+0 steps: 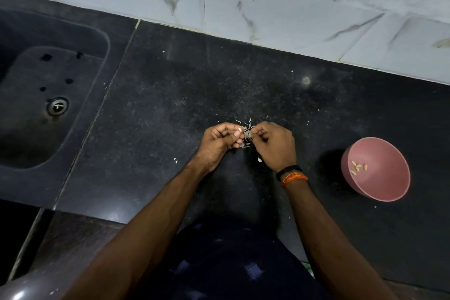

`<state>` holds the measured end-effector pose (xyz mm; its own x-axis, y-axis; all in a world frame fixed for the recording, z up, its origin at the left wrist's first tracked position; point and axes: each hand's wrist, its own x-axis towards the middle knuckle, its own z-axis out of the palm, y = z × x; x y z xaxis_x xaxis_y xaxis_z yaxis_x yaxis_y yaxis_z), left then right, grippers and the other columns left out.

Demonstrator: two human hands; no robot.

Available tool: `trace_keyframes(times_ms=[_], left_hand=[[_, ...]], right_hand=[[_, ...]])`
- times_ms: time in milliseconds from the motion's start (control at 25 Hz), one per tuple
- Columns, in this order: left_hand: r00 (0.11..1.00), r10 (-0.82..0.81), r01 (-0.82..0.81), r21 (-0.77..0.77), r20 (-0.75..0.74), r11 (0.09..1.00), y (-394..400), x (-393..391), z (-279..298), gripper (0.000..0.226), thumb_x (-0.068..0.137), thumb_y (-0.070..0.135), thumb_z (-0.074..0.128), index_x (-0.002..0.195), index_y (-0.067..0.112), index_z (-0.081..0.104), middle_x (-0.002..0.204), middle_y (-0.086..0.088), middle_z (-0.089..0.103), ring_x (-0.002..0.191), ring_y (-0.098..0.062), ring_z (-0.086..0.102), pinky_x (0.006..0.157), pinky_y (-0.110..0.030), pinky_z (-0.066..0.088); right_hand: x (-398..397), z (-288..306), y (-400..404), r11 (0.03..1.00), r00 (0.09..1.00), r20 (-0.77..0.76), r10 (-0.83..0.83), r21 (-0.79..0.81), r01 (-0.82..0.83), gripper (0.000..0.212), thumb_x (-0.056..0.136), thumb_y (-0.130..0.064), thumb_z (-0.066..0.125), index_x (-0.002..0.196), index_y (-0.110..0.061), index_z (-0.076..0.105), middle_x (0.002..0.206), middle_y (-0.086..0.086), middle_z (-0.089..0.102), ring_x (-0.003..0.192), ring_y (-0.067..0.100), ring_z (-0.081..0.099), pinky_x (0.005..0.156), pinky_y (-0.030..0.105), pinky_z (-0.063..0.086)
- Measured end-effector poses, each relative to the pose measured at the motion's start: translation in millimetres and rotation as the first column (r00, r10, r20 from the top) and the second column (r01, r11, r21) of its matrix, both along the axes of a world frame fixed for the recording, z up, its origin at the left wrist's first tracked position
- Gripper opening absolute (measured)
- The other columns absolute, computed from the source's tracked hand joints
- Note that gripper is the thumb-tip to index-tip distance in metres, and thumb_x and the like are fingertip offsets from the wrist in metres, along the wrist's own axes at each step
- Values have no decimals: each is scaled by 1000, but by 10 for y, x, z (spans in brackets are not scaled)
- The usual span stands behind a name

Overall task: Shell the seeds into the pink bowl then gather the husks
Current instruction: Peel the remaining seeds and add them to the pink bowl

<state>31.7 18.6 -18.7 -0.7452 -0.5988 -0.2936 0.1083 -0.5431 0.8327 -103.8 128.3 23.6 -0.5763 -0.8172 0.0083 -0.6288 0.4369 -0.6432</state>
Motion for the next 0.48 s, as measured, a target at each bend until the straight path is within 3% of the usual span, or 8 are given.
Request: trace_keyframes(times_ms=[120,360,480], left_hand=[[1000,-10,10,-14,-13,1000,-6,5,-3,15,92,-9,60,97,3,69,85,-9,71,74,-15,65,69,-24,55],[1000,-20,20,-15,-2,1000,-9,7,-3,17,92,-7,61,98,3,73,88,-10,73,76,-15,65,69,-24,54],[999,-32,32,9,4,999,-7,8,14,20,92,-9,59,97,3,74,88,-9,75,74,-14,66,68,-23,54]], right_hand=[[10,26,-15,999,998,53,25,-30,-24,23,88,-2,66,99,-17,79,97,-3,75,88,12,70,83,31,58],[26,30,-27,992,992,91,83,-100,-73,20,91,-16,72,110,-19,77,104,-4,75,94,7,70,87,32,58],[39,26,-14,988,991,93,93,-131,-80,21,89,-18,77,110,-20,77,101,-6,73,92,4,68,85,27,58]])
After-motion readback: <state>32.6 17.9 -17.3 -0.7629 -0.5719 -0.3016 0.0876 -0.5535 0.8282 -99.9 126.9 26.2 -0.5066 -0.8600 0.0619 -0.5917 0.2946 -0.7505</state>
